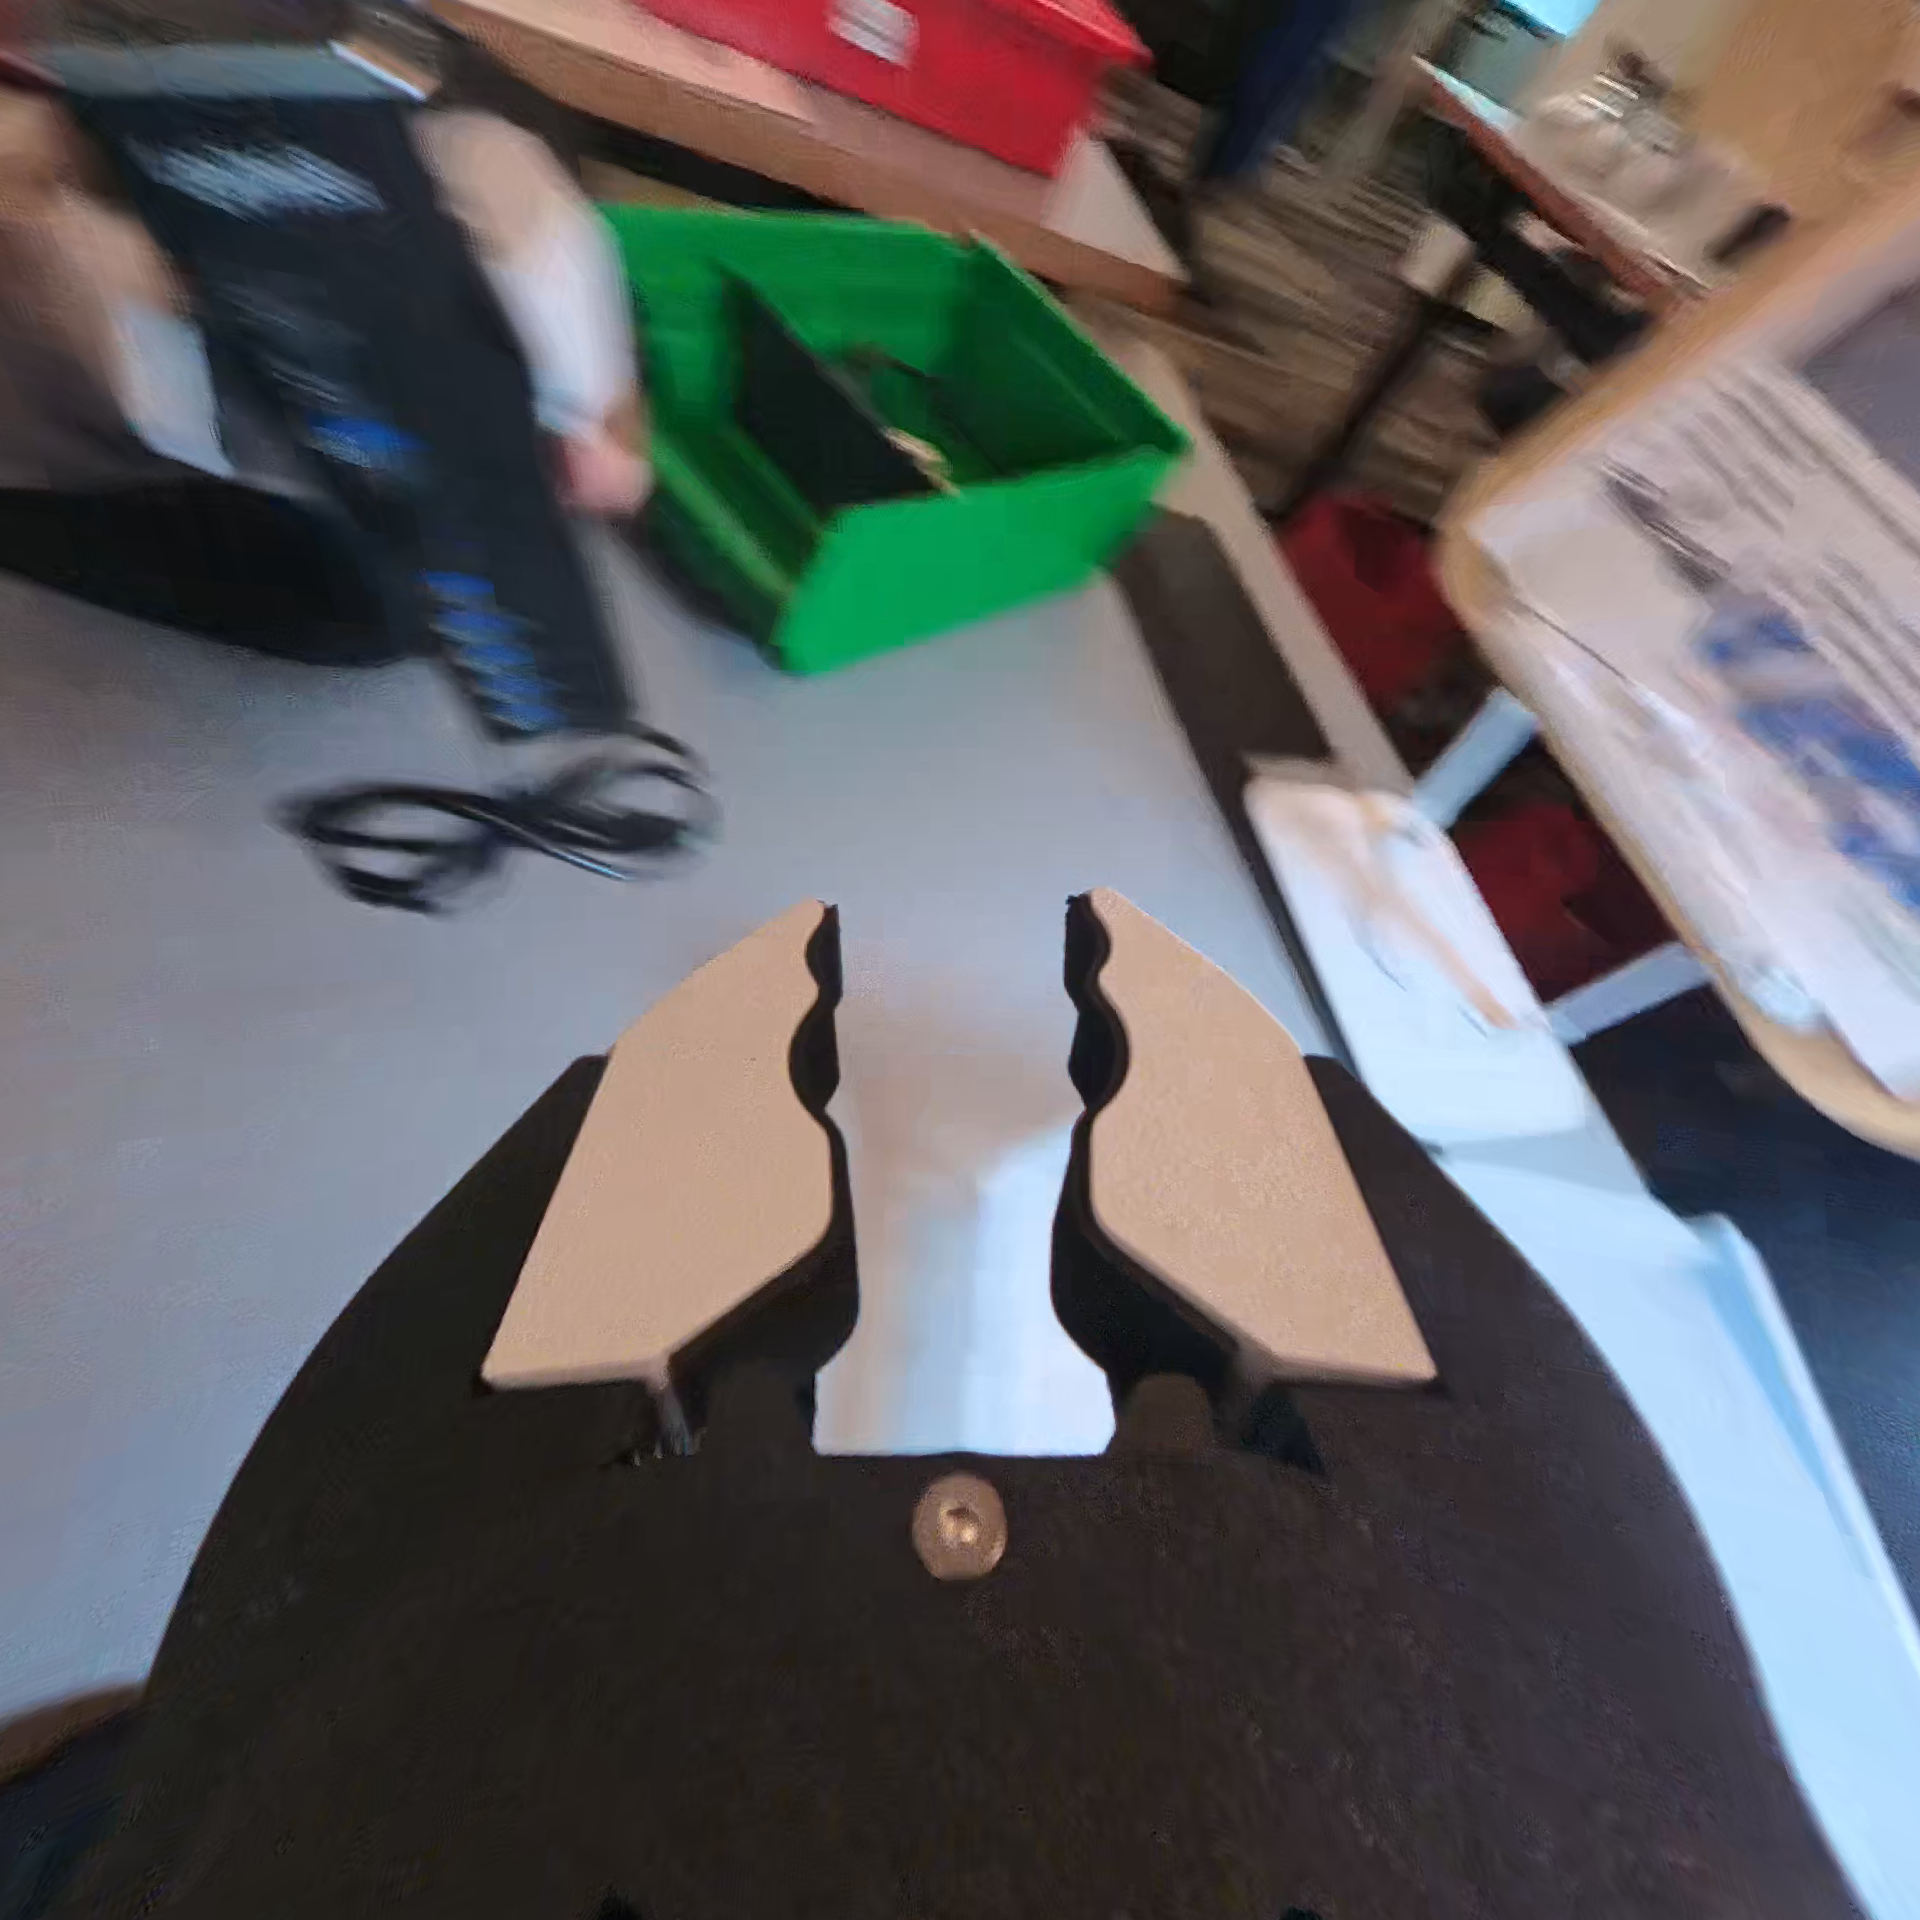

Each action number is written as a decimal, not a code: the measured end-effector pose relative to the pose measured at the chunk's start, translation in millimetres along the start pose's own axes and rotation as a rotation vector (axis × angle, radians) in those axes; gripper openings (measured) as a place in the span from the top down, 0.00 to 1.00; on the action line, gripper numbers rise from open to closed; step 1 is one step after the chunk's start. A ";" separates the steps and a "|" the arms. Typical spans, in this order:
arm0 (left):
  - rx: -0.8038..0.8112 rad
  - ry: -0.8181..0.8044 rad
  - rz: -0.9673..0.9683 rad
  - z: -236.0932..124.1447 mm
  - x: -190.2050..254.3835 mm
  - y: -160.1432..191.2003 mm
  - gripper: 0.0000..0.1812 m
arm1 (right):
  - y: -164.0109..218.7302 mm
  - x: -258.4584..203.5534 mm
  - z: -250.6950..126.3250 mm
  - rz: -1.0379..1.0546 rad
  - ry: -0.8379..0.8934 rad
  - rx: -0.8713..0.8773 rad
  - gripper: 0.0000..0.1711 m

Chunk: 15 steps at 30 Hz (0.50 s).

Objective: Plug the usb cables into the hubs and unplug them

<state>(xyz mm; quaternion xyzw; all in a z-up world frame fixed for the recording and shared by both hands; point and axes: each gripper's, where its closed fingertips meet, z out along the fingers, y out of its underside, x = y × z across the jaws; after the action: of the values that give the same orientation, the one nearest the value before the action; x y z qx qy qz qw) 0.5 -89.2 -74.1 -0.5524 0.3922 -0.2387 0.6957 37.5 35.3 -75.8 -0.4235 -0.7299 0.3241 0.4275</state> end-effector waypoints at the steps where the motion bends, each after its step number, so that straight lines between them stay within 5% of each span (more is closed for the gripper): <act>1: -0.007 0.003 0.010 1.6 1.9 1.4 0.65 | -12.9 -30.4 9.4 -0.048 -0.082 0.018 0.75; 6: -0.049 0.025 0.054 10.3 12.3 9.3 0.65 | -25.0 -118.1 61.8 -0.272 -0.218 -0.045 0.75; 11: -0.083 0.043 0.086 14.3 18.2 16.8 0.65 | -29.2 -130.0 76.5 -0.230 -0.285 -0.014 0.90; 15: -0.109 0.054 0.119 16.1 21.7 20.6 0.65 | -25.7 -132.1 75.1 -0.260 -0.288 -0.013 0.91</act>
<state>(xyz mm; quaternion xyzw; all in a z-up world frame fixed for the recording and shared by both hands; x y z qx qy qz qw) 23.9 -90.8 -98.7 -0.5585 0.4553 -0.1903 0.6668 -2.4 -102.4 -132.4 -0.2775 -0.8343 0.3186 0.3541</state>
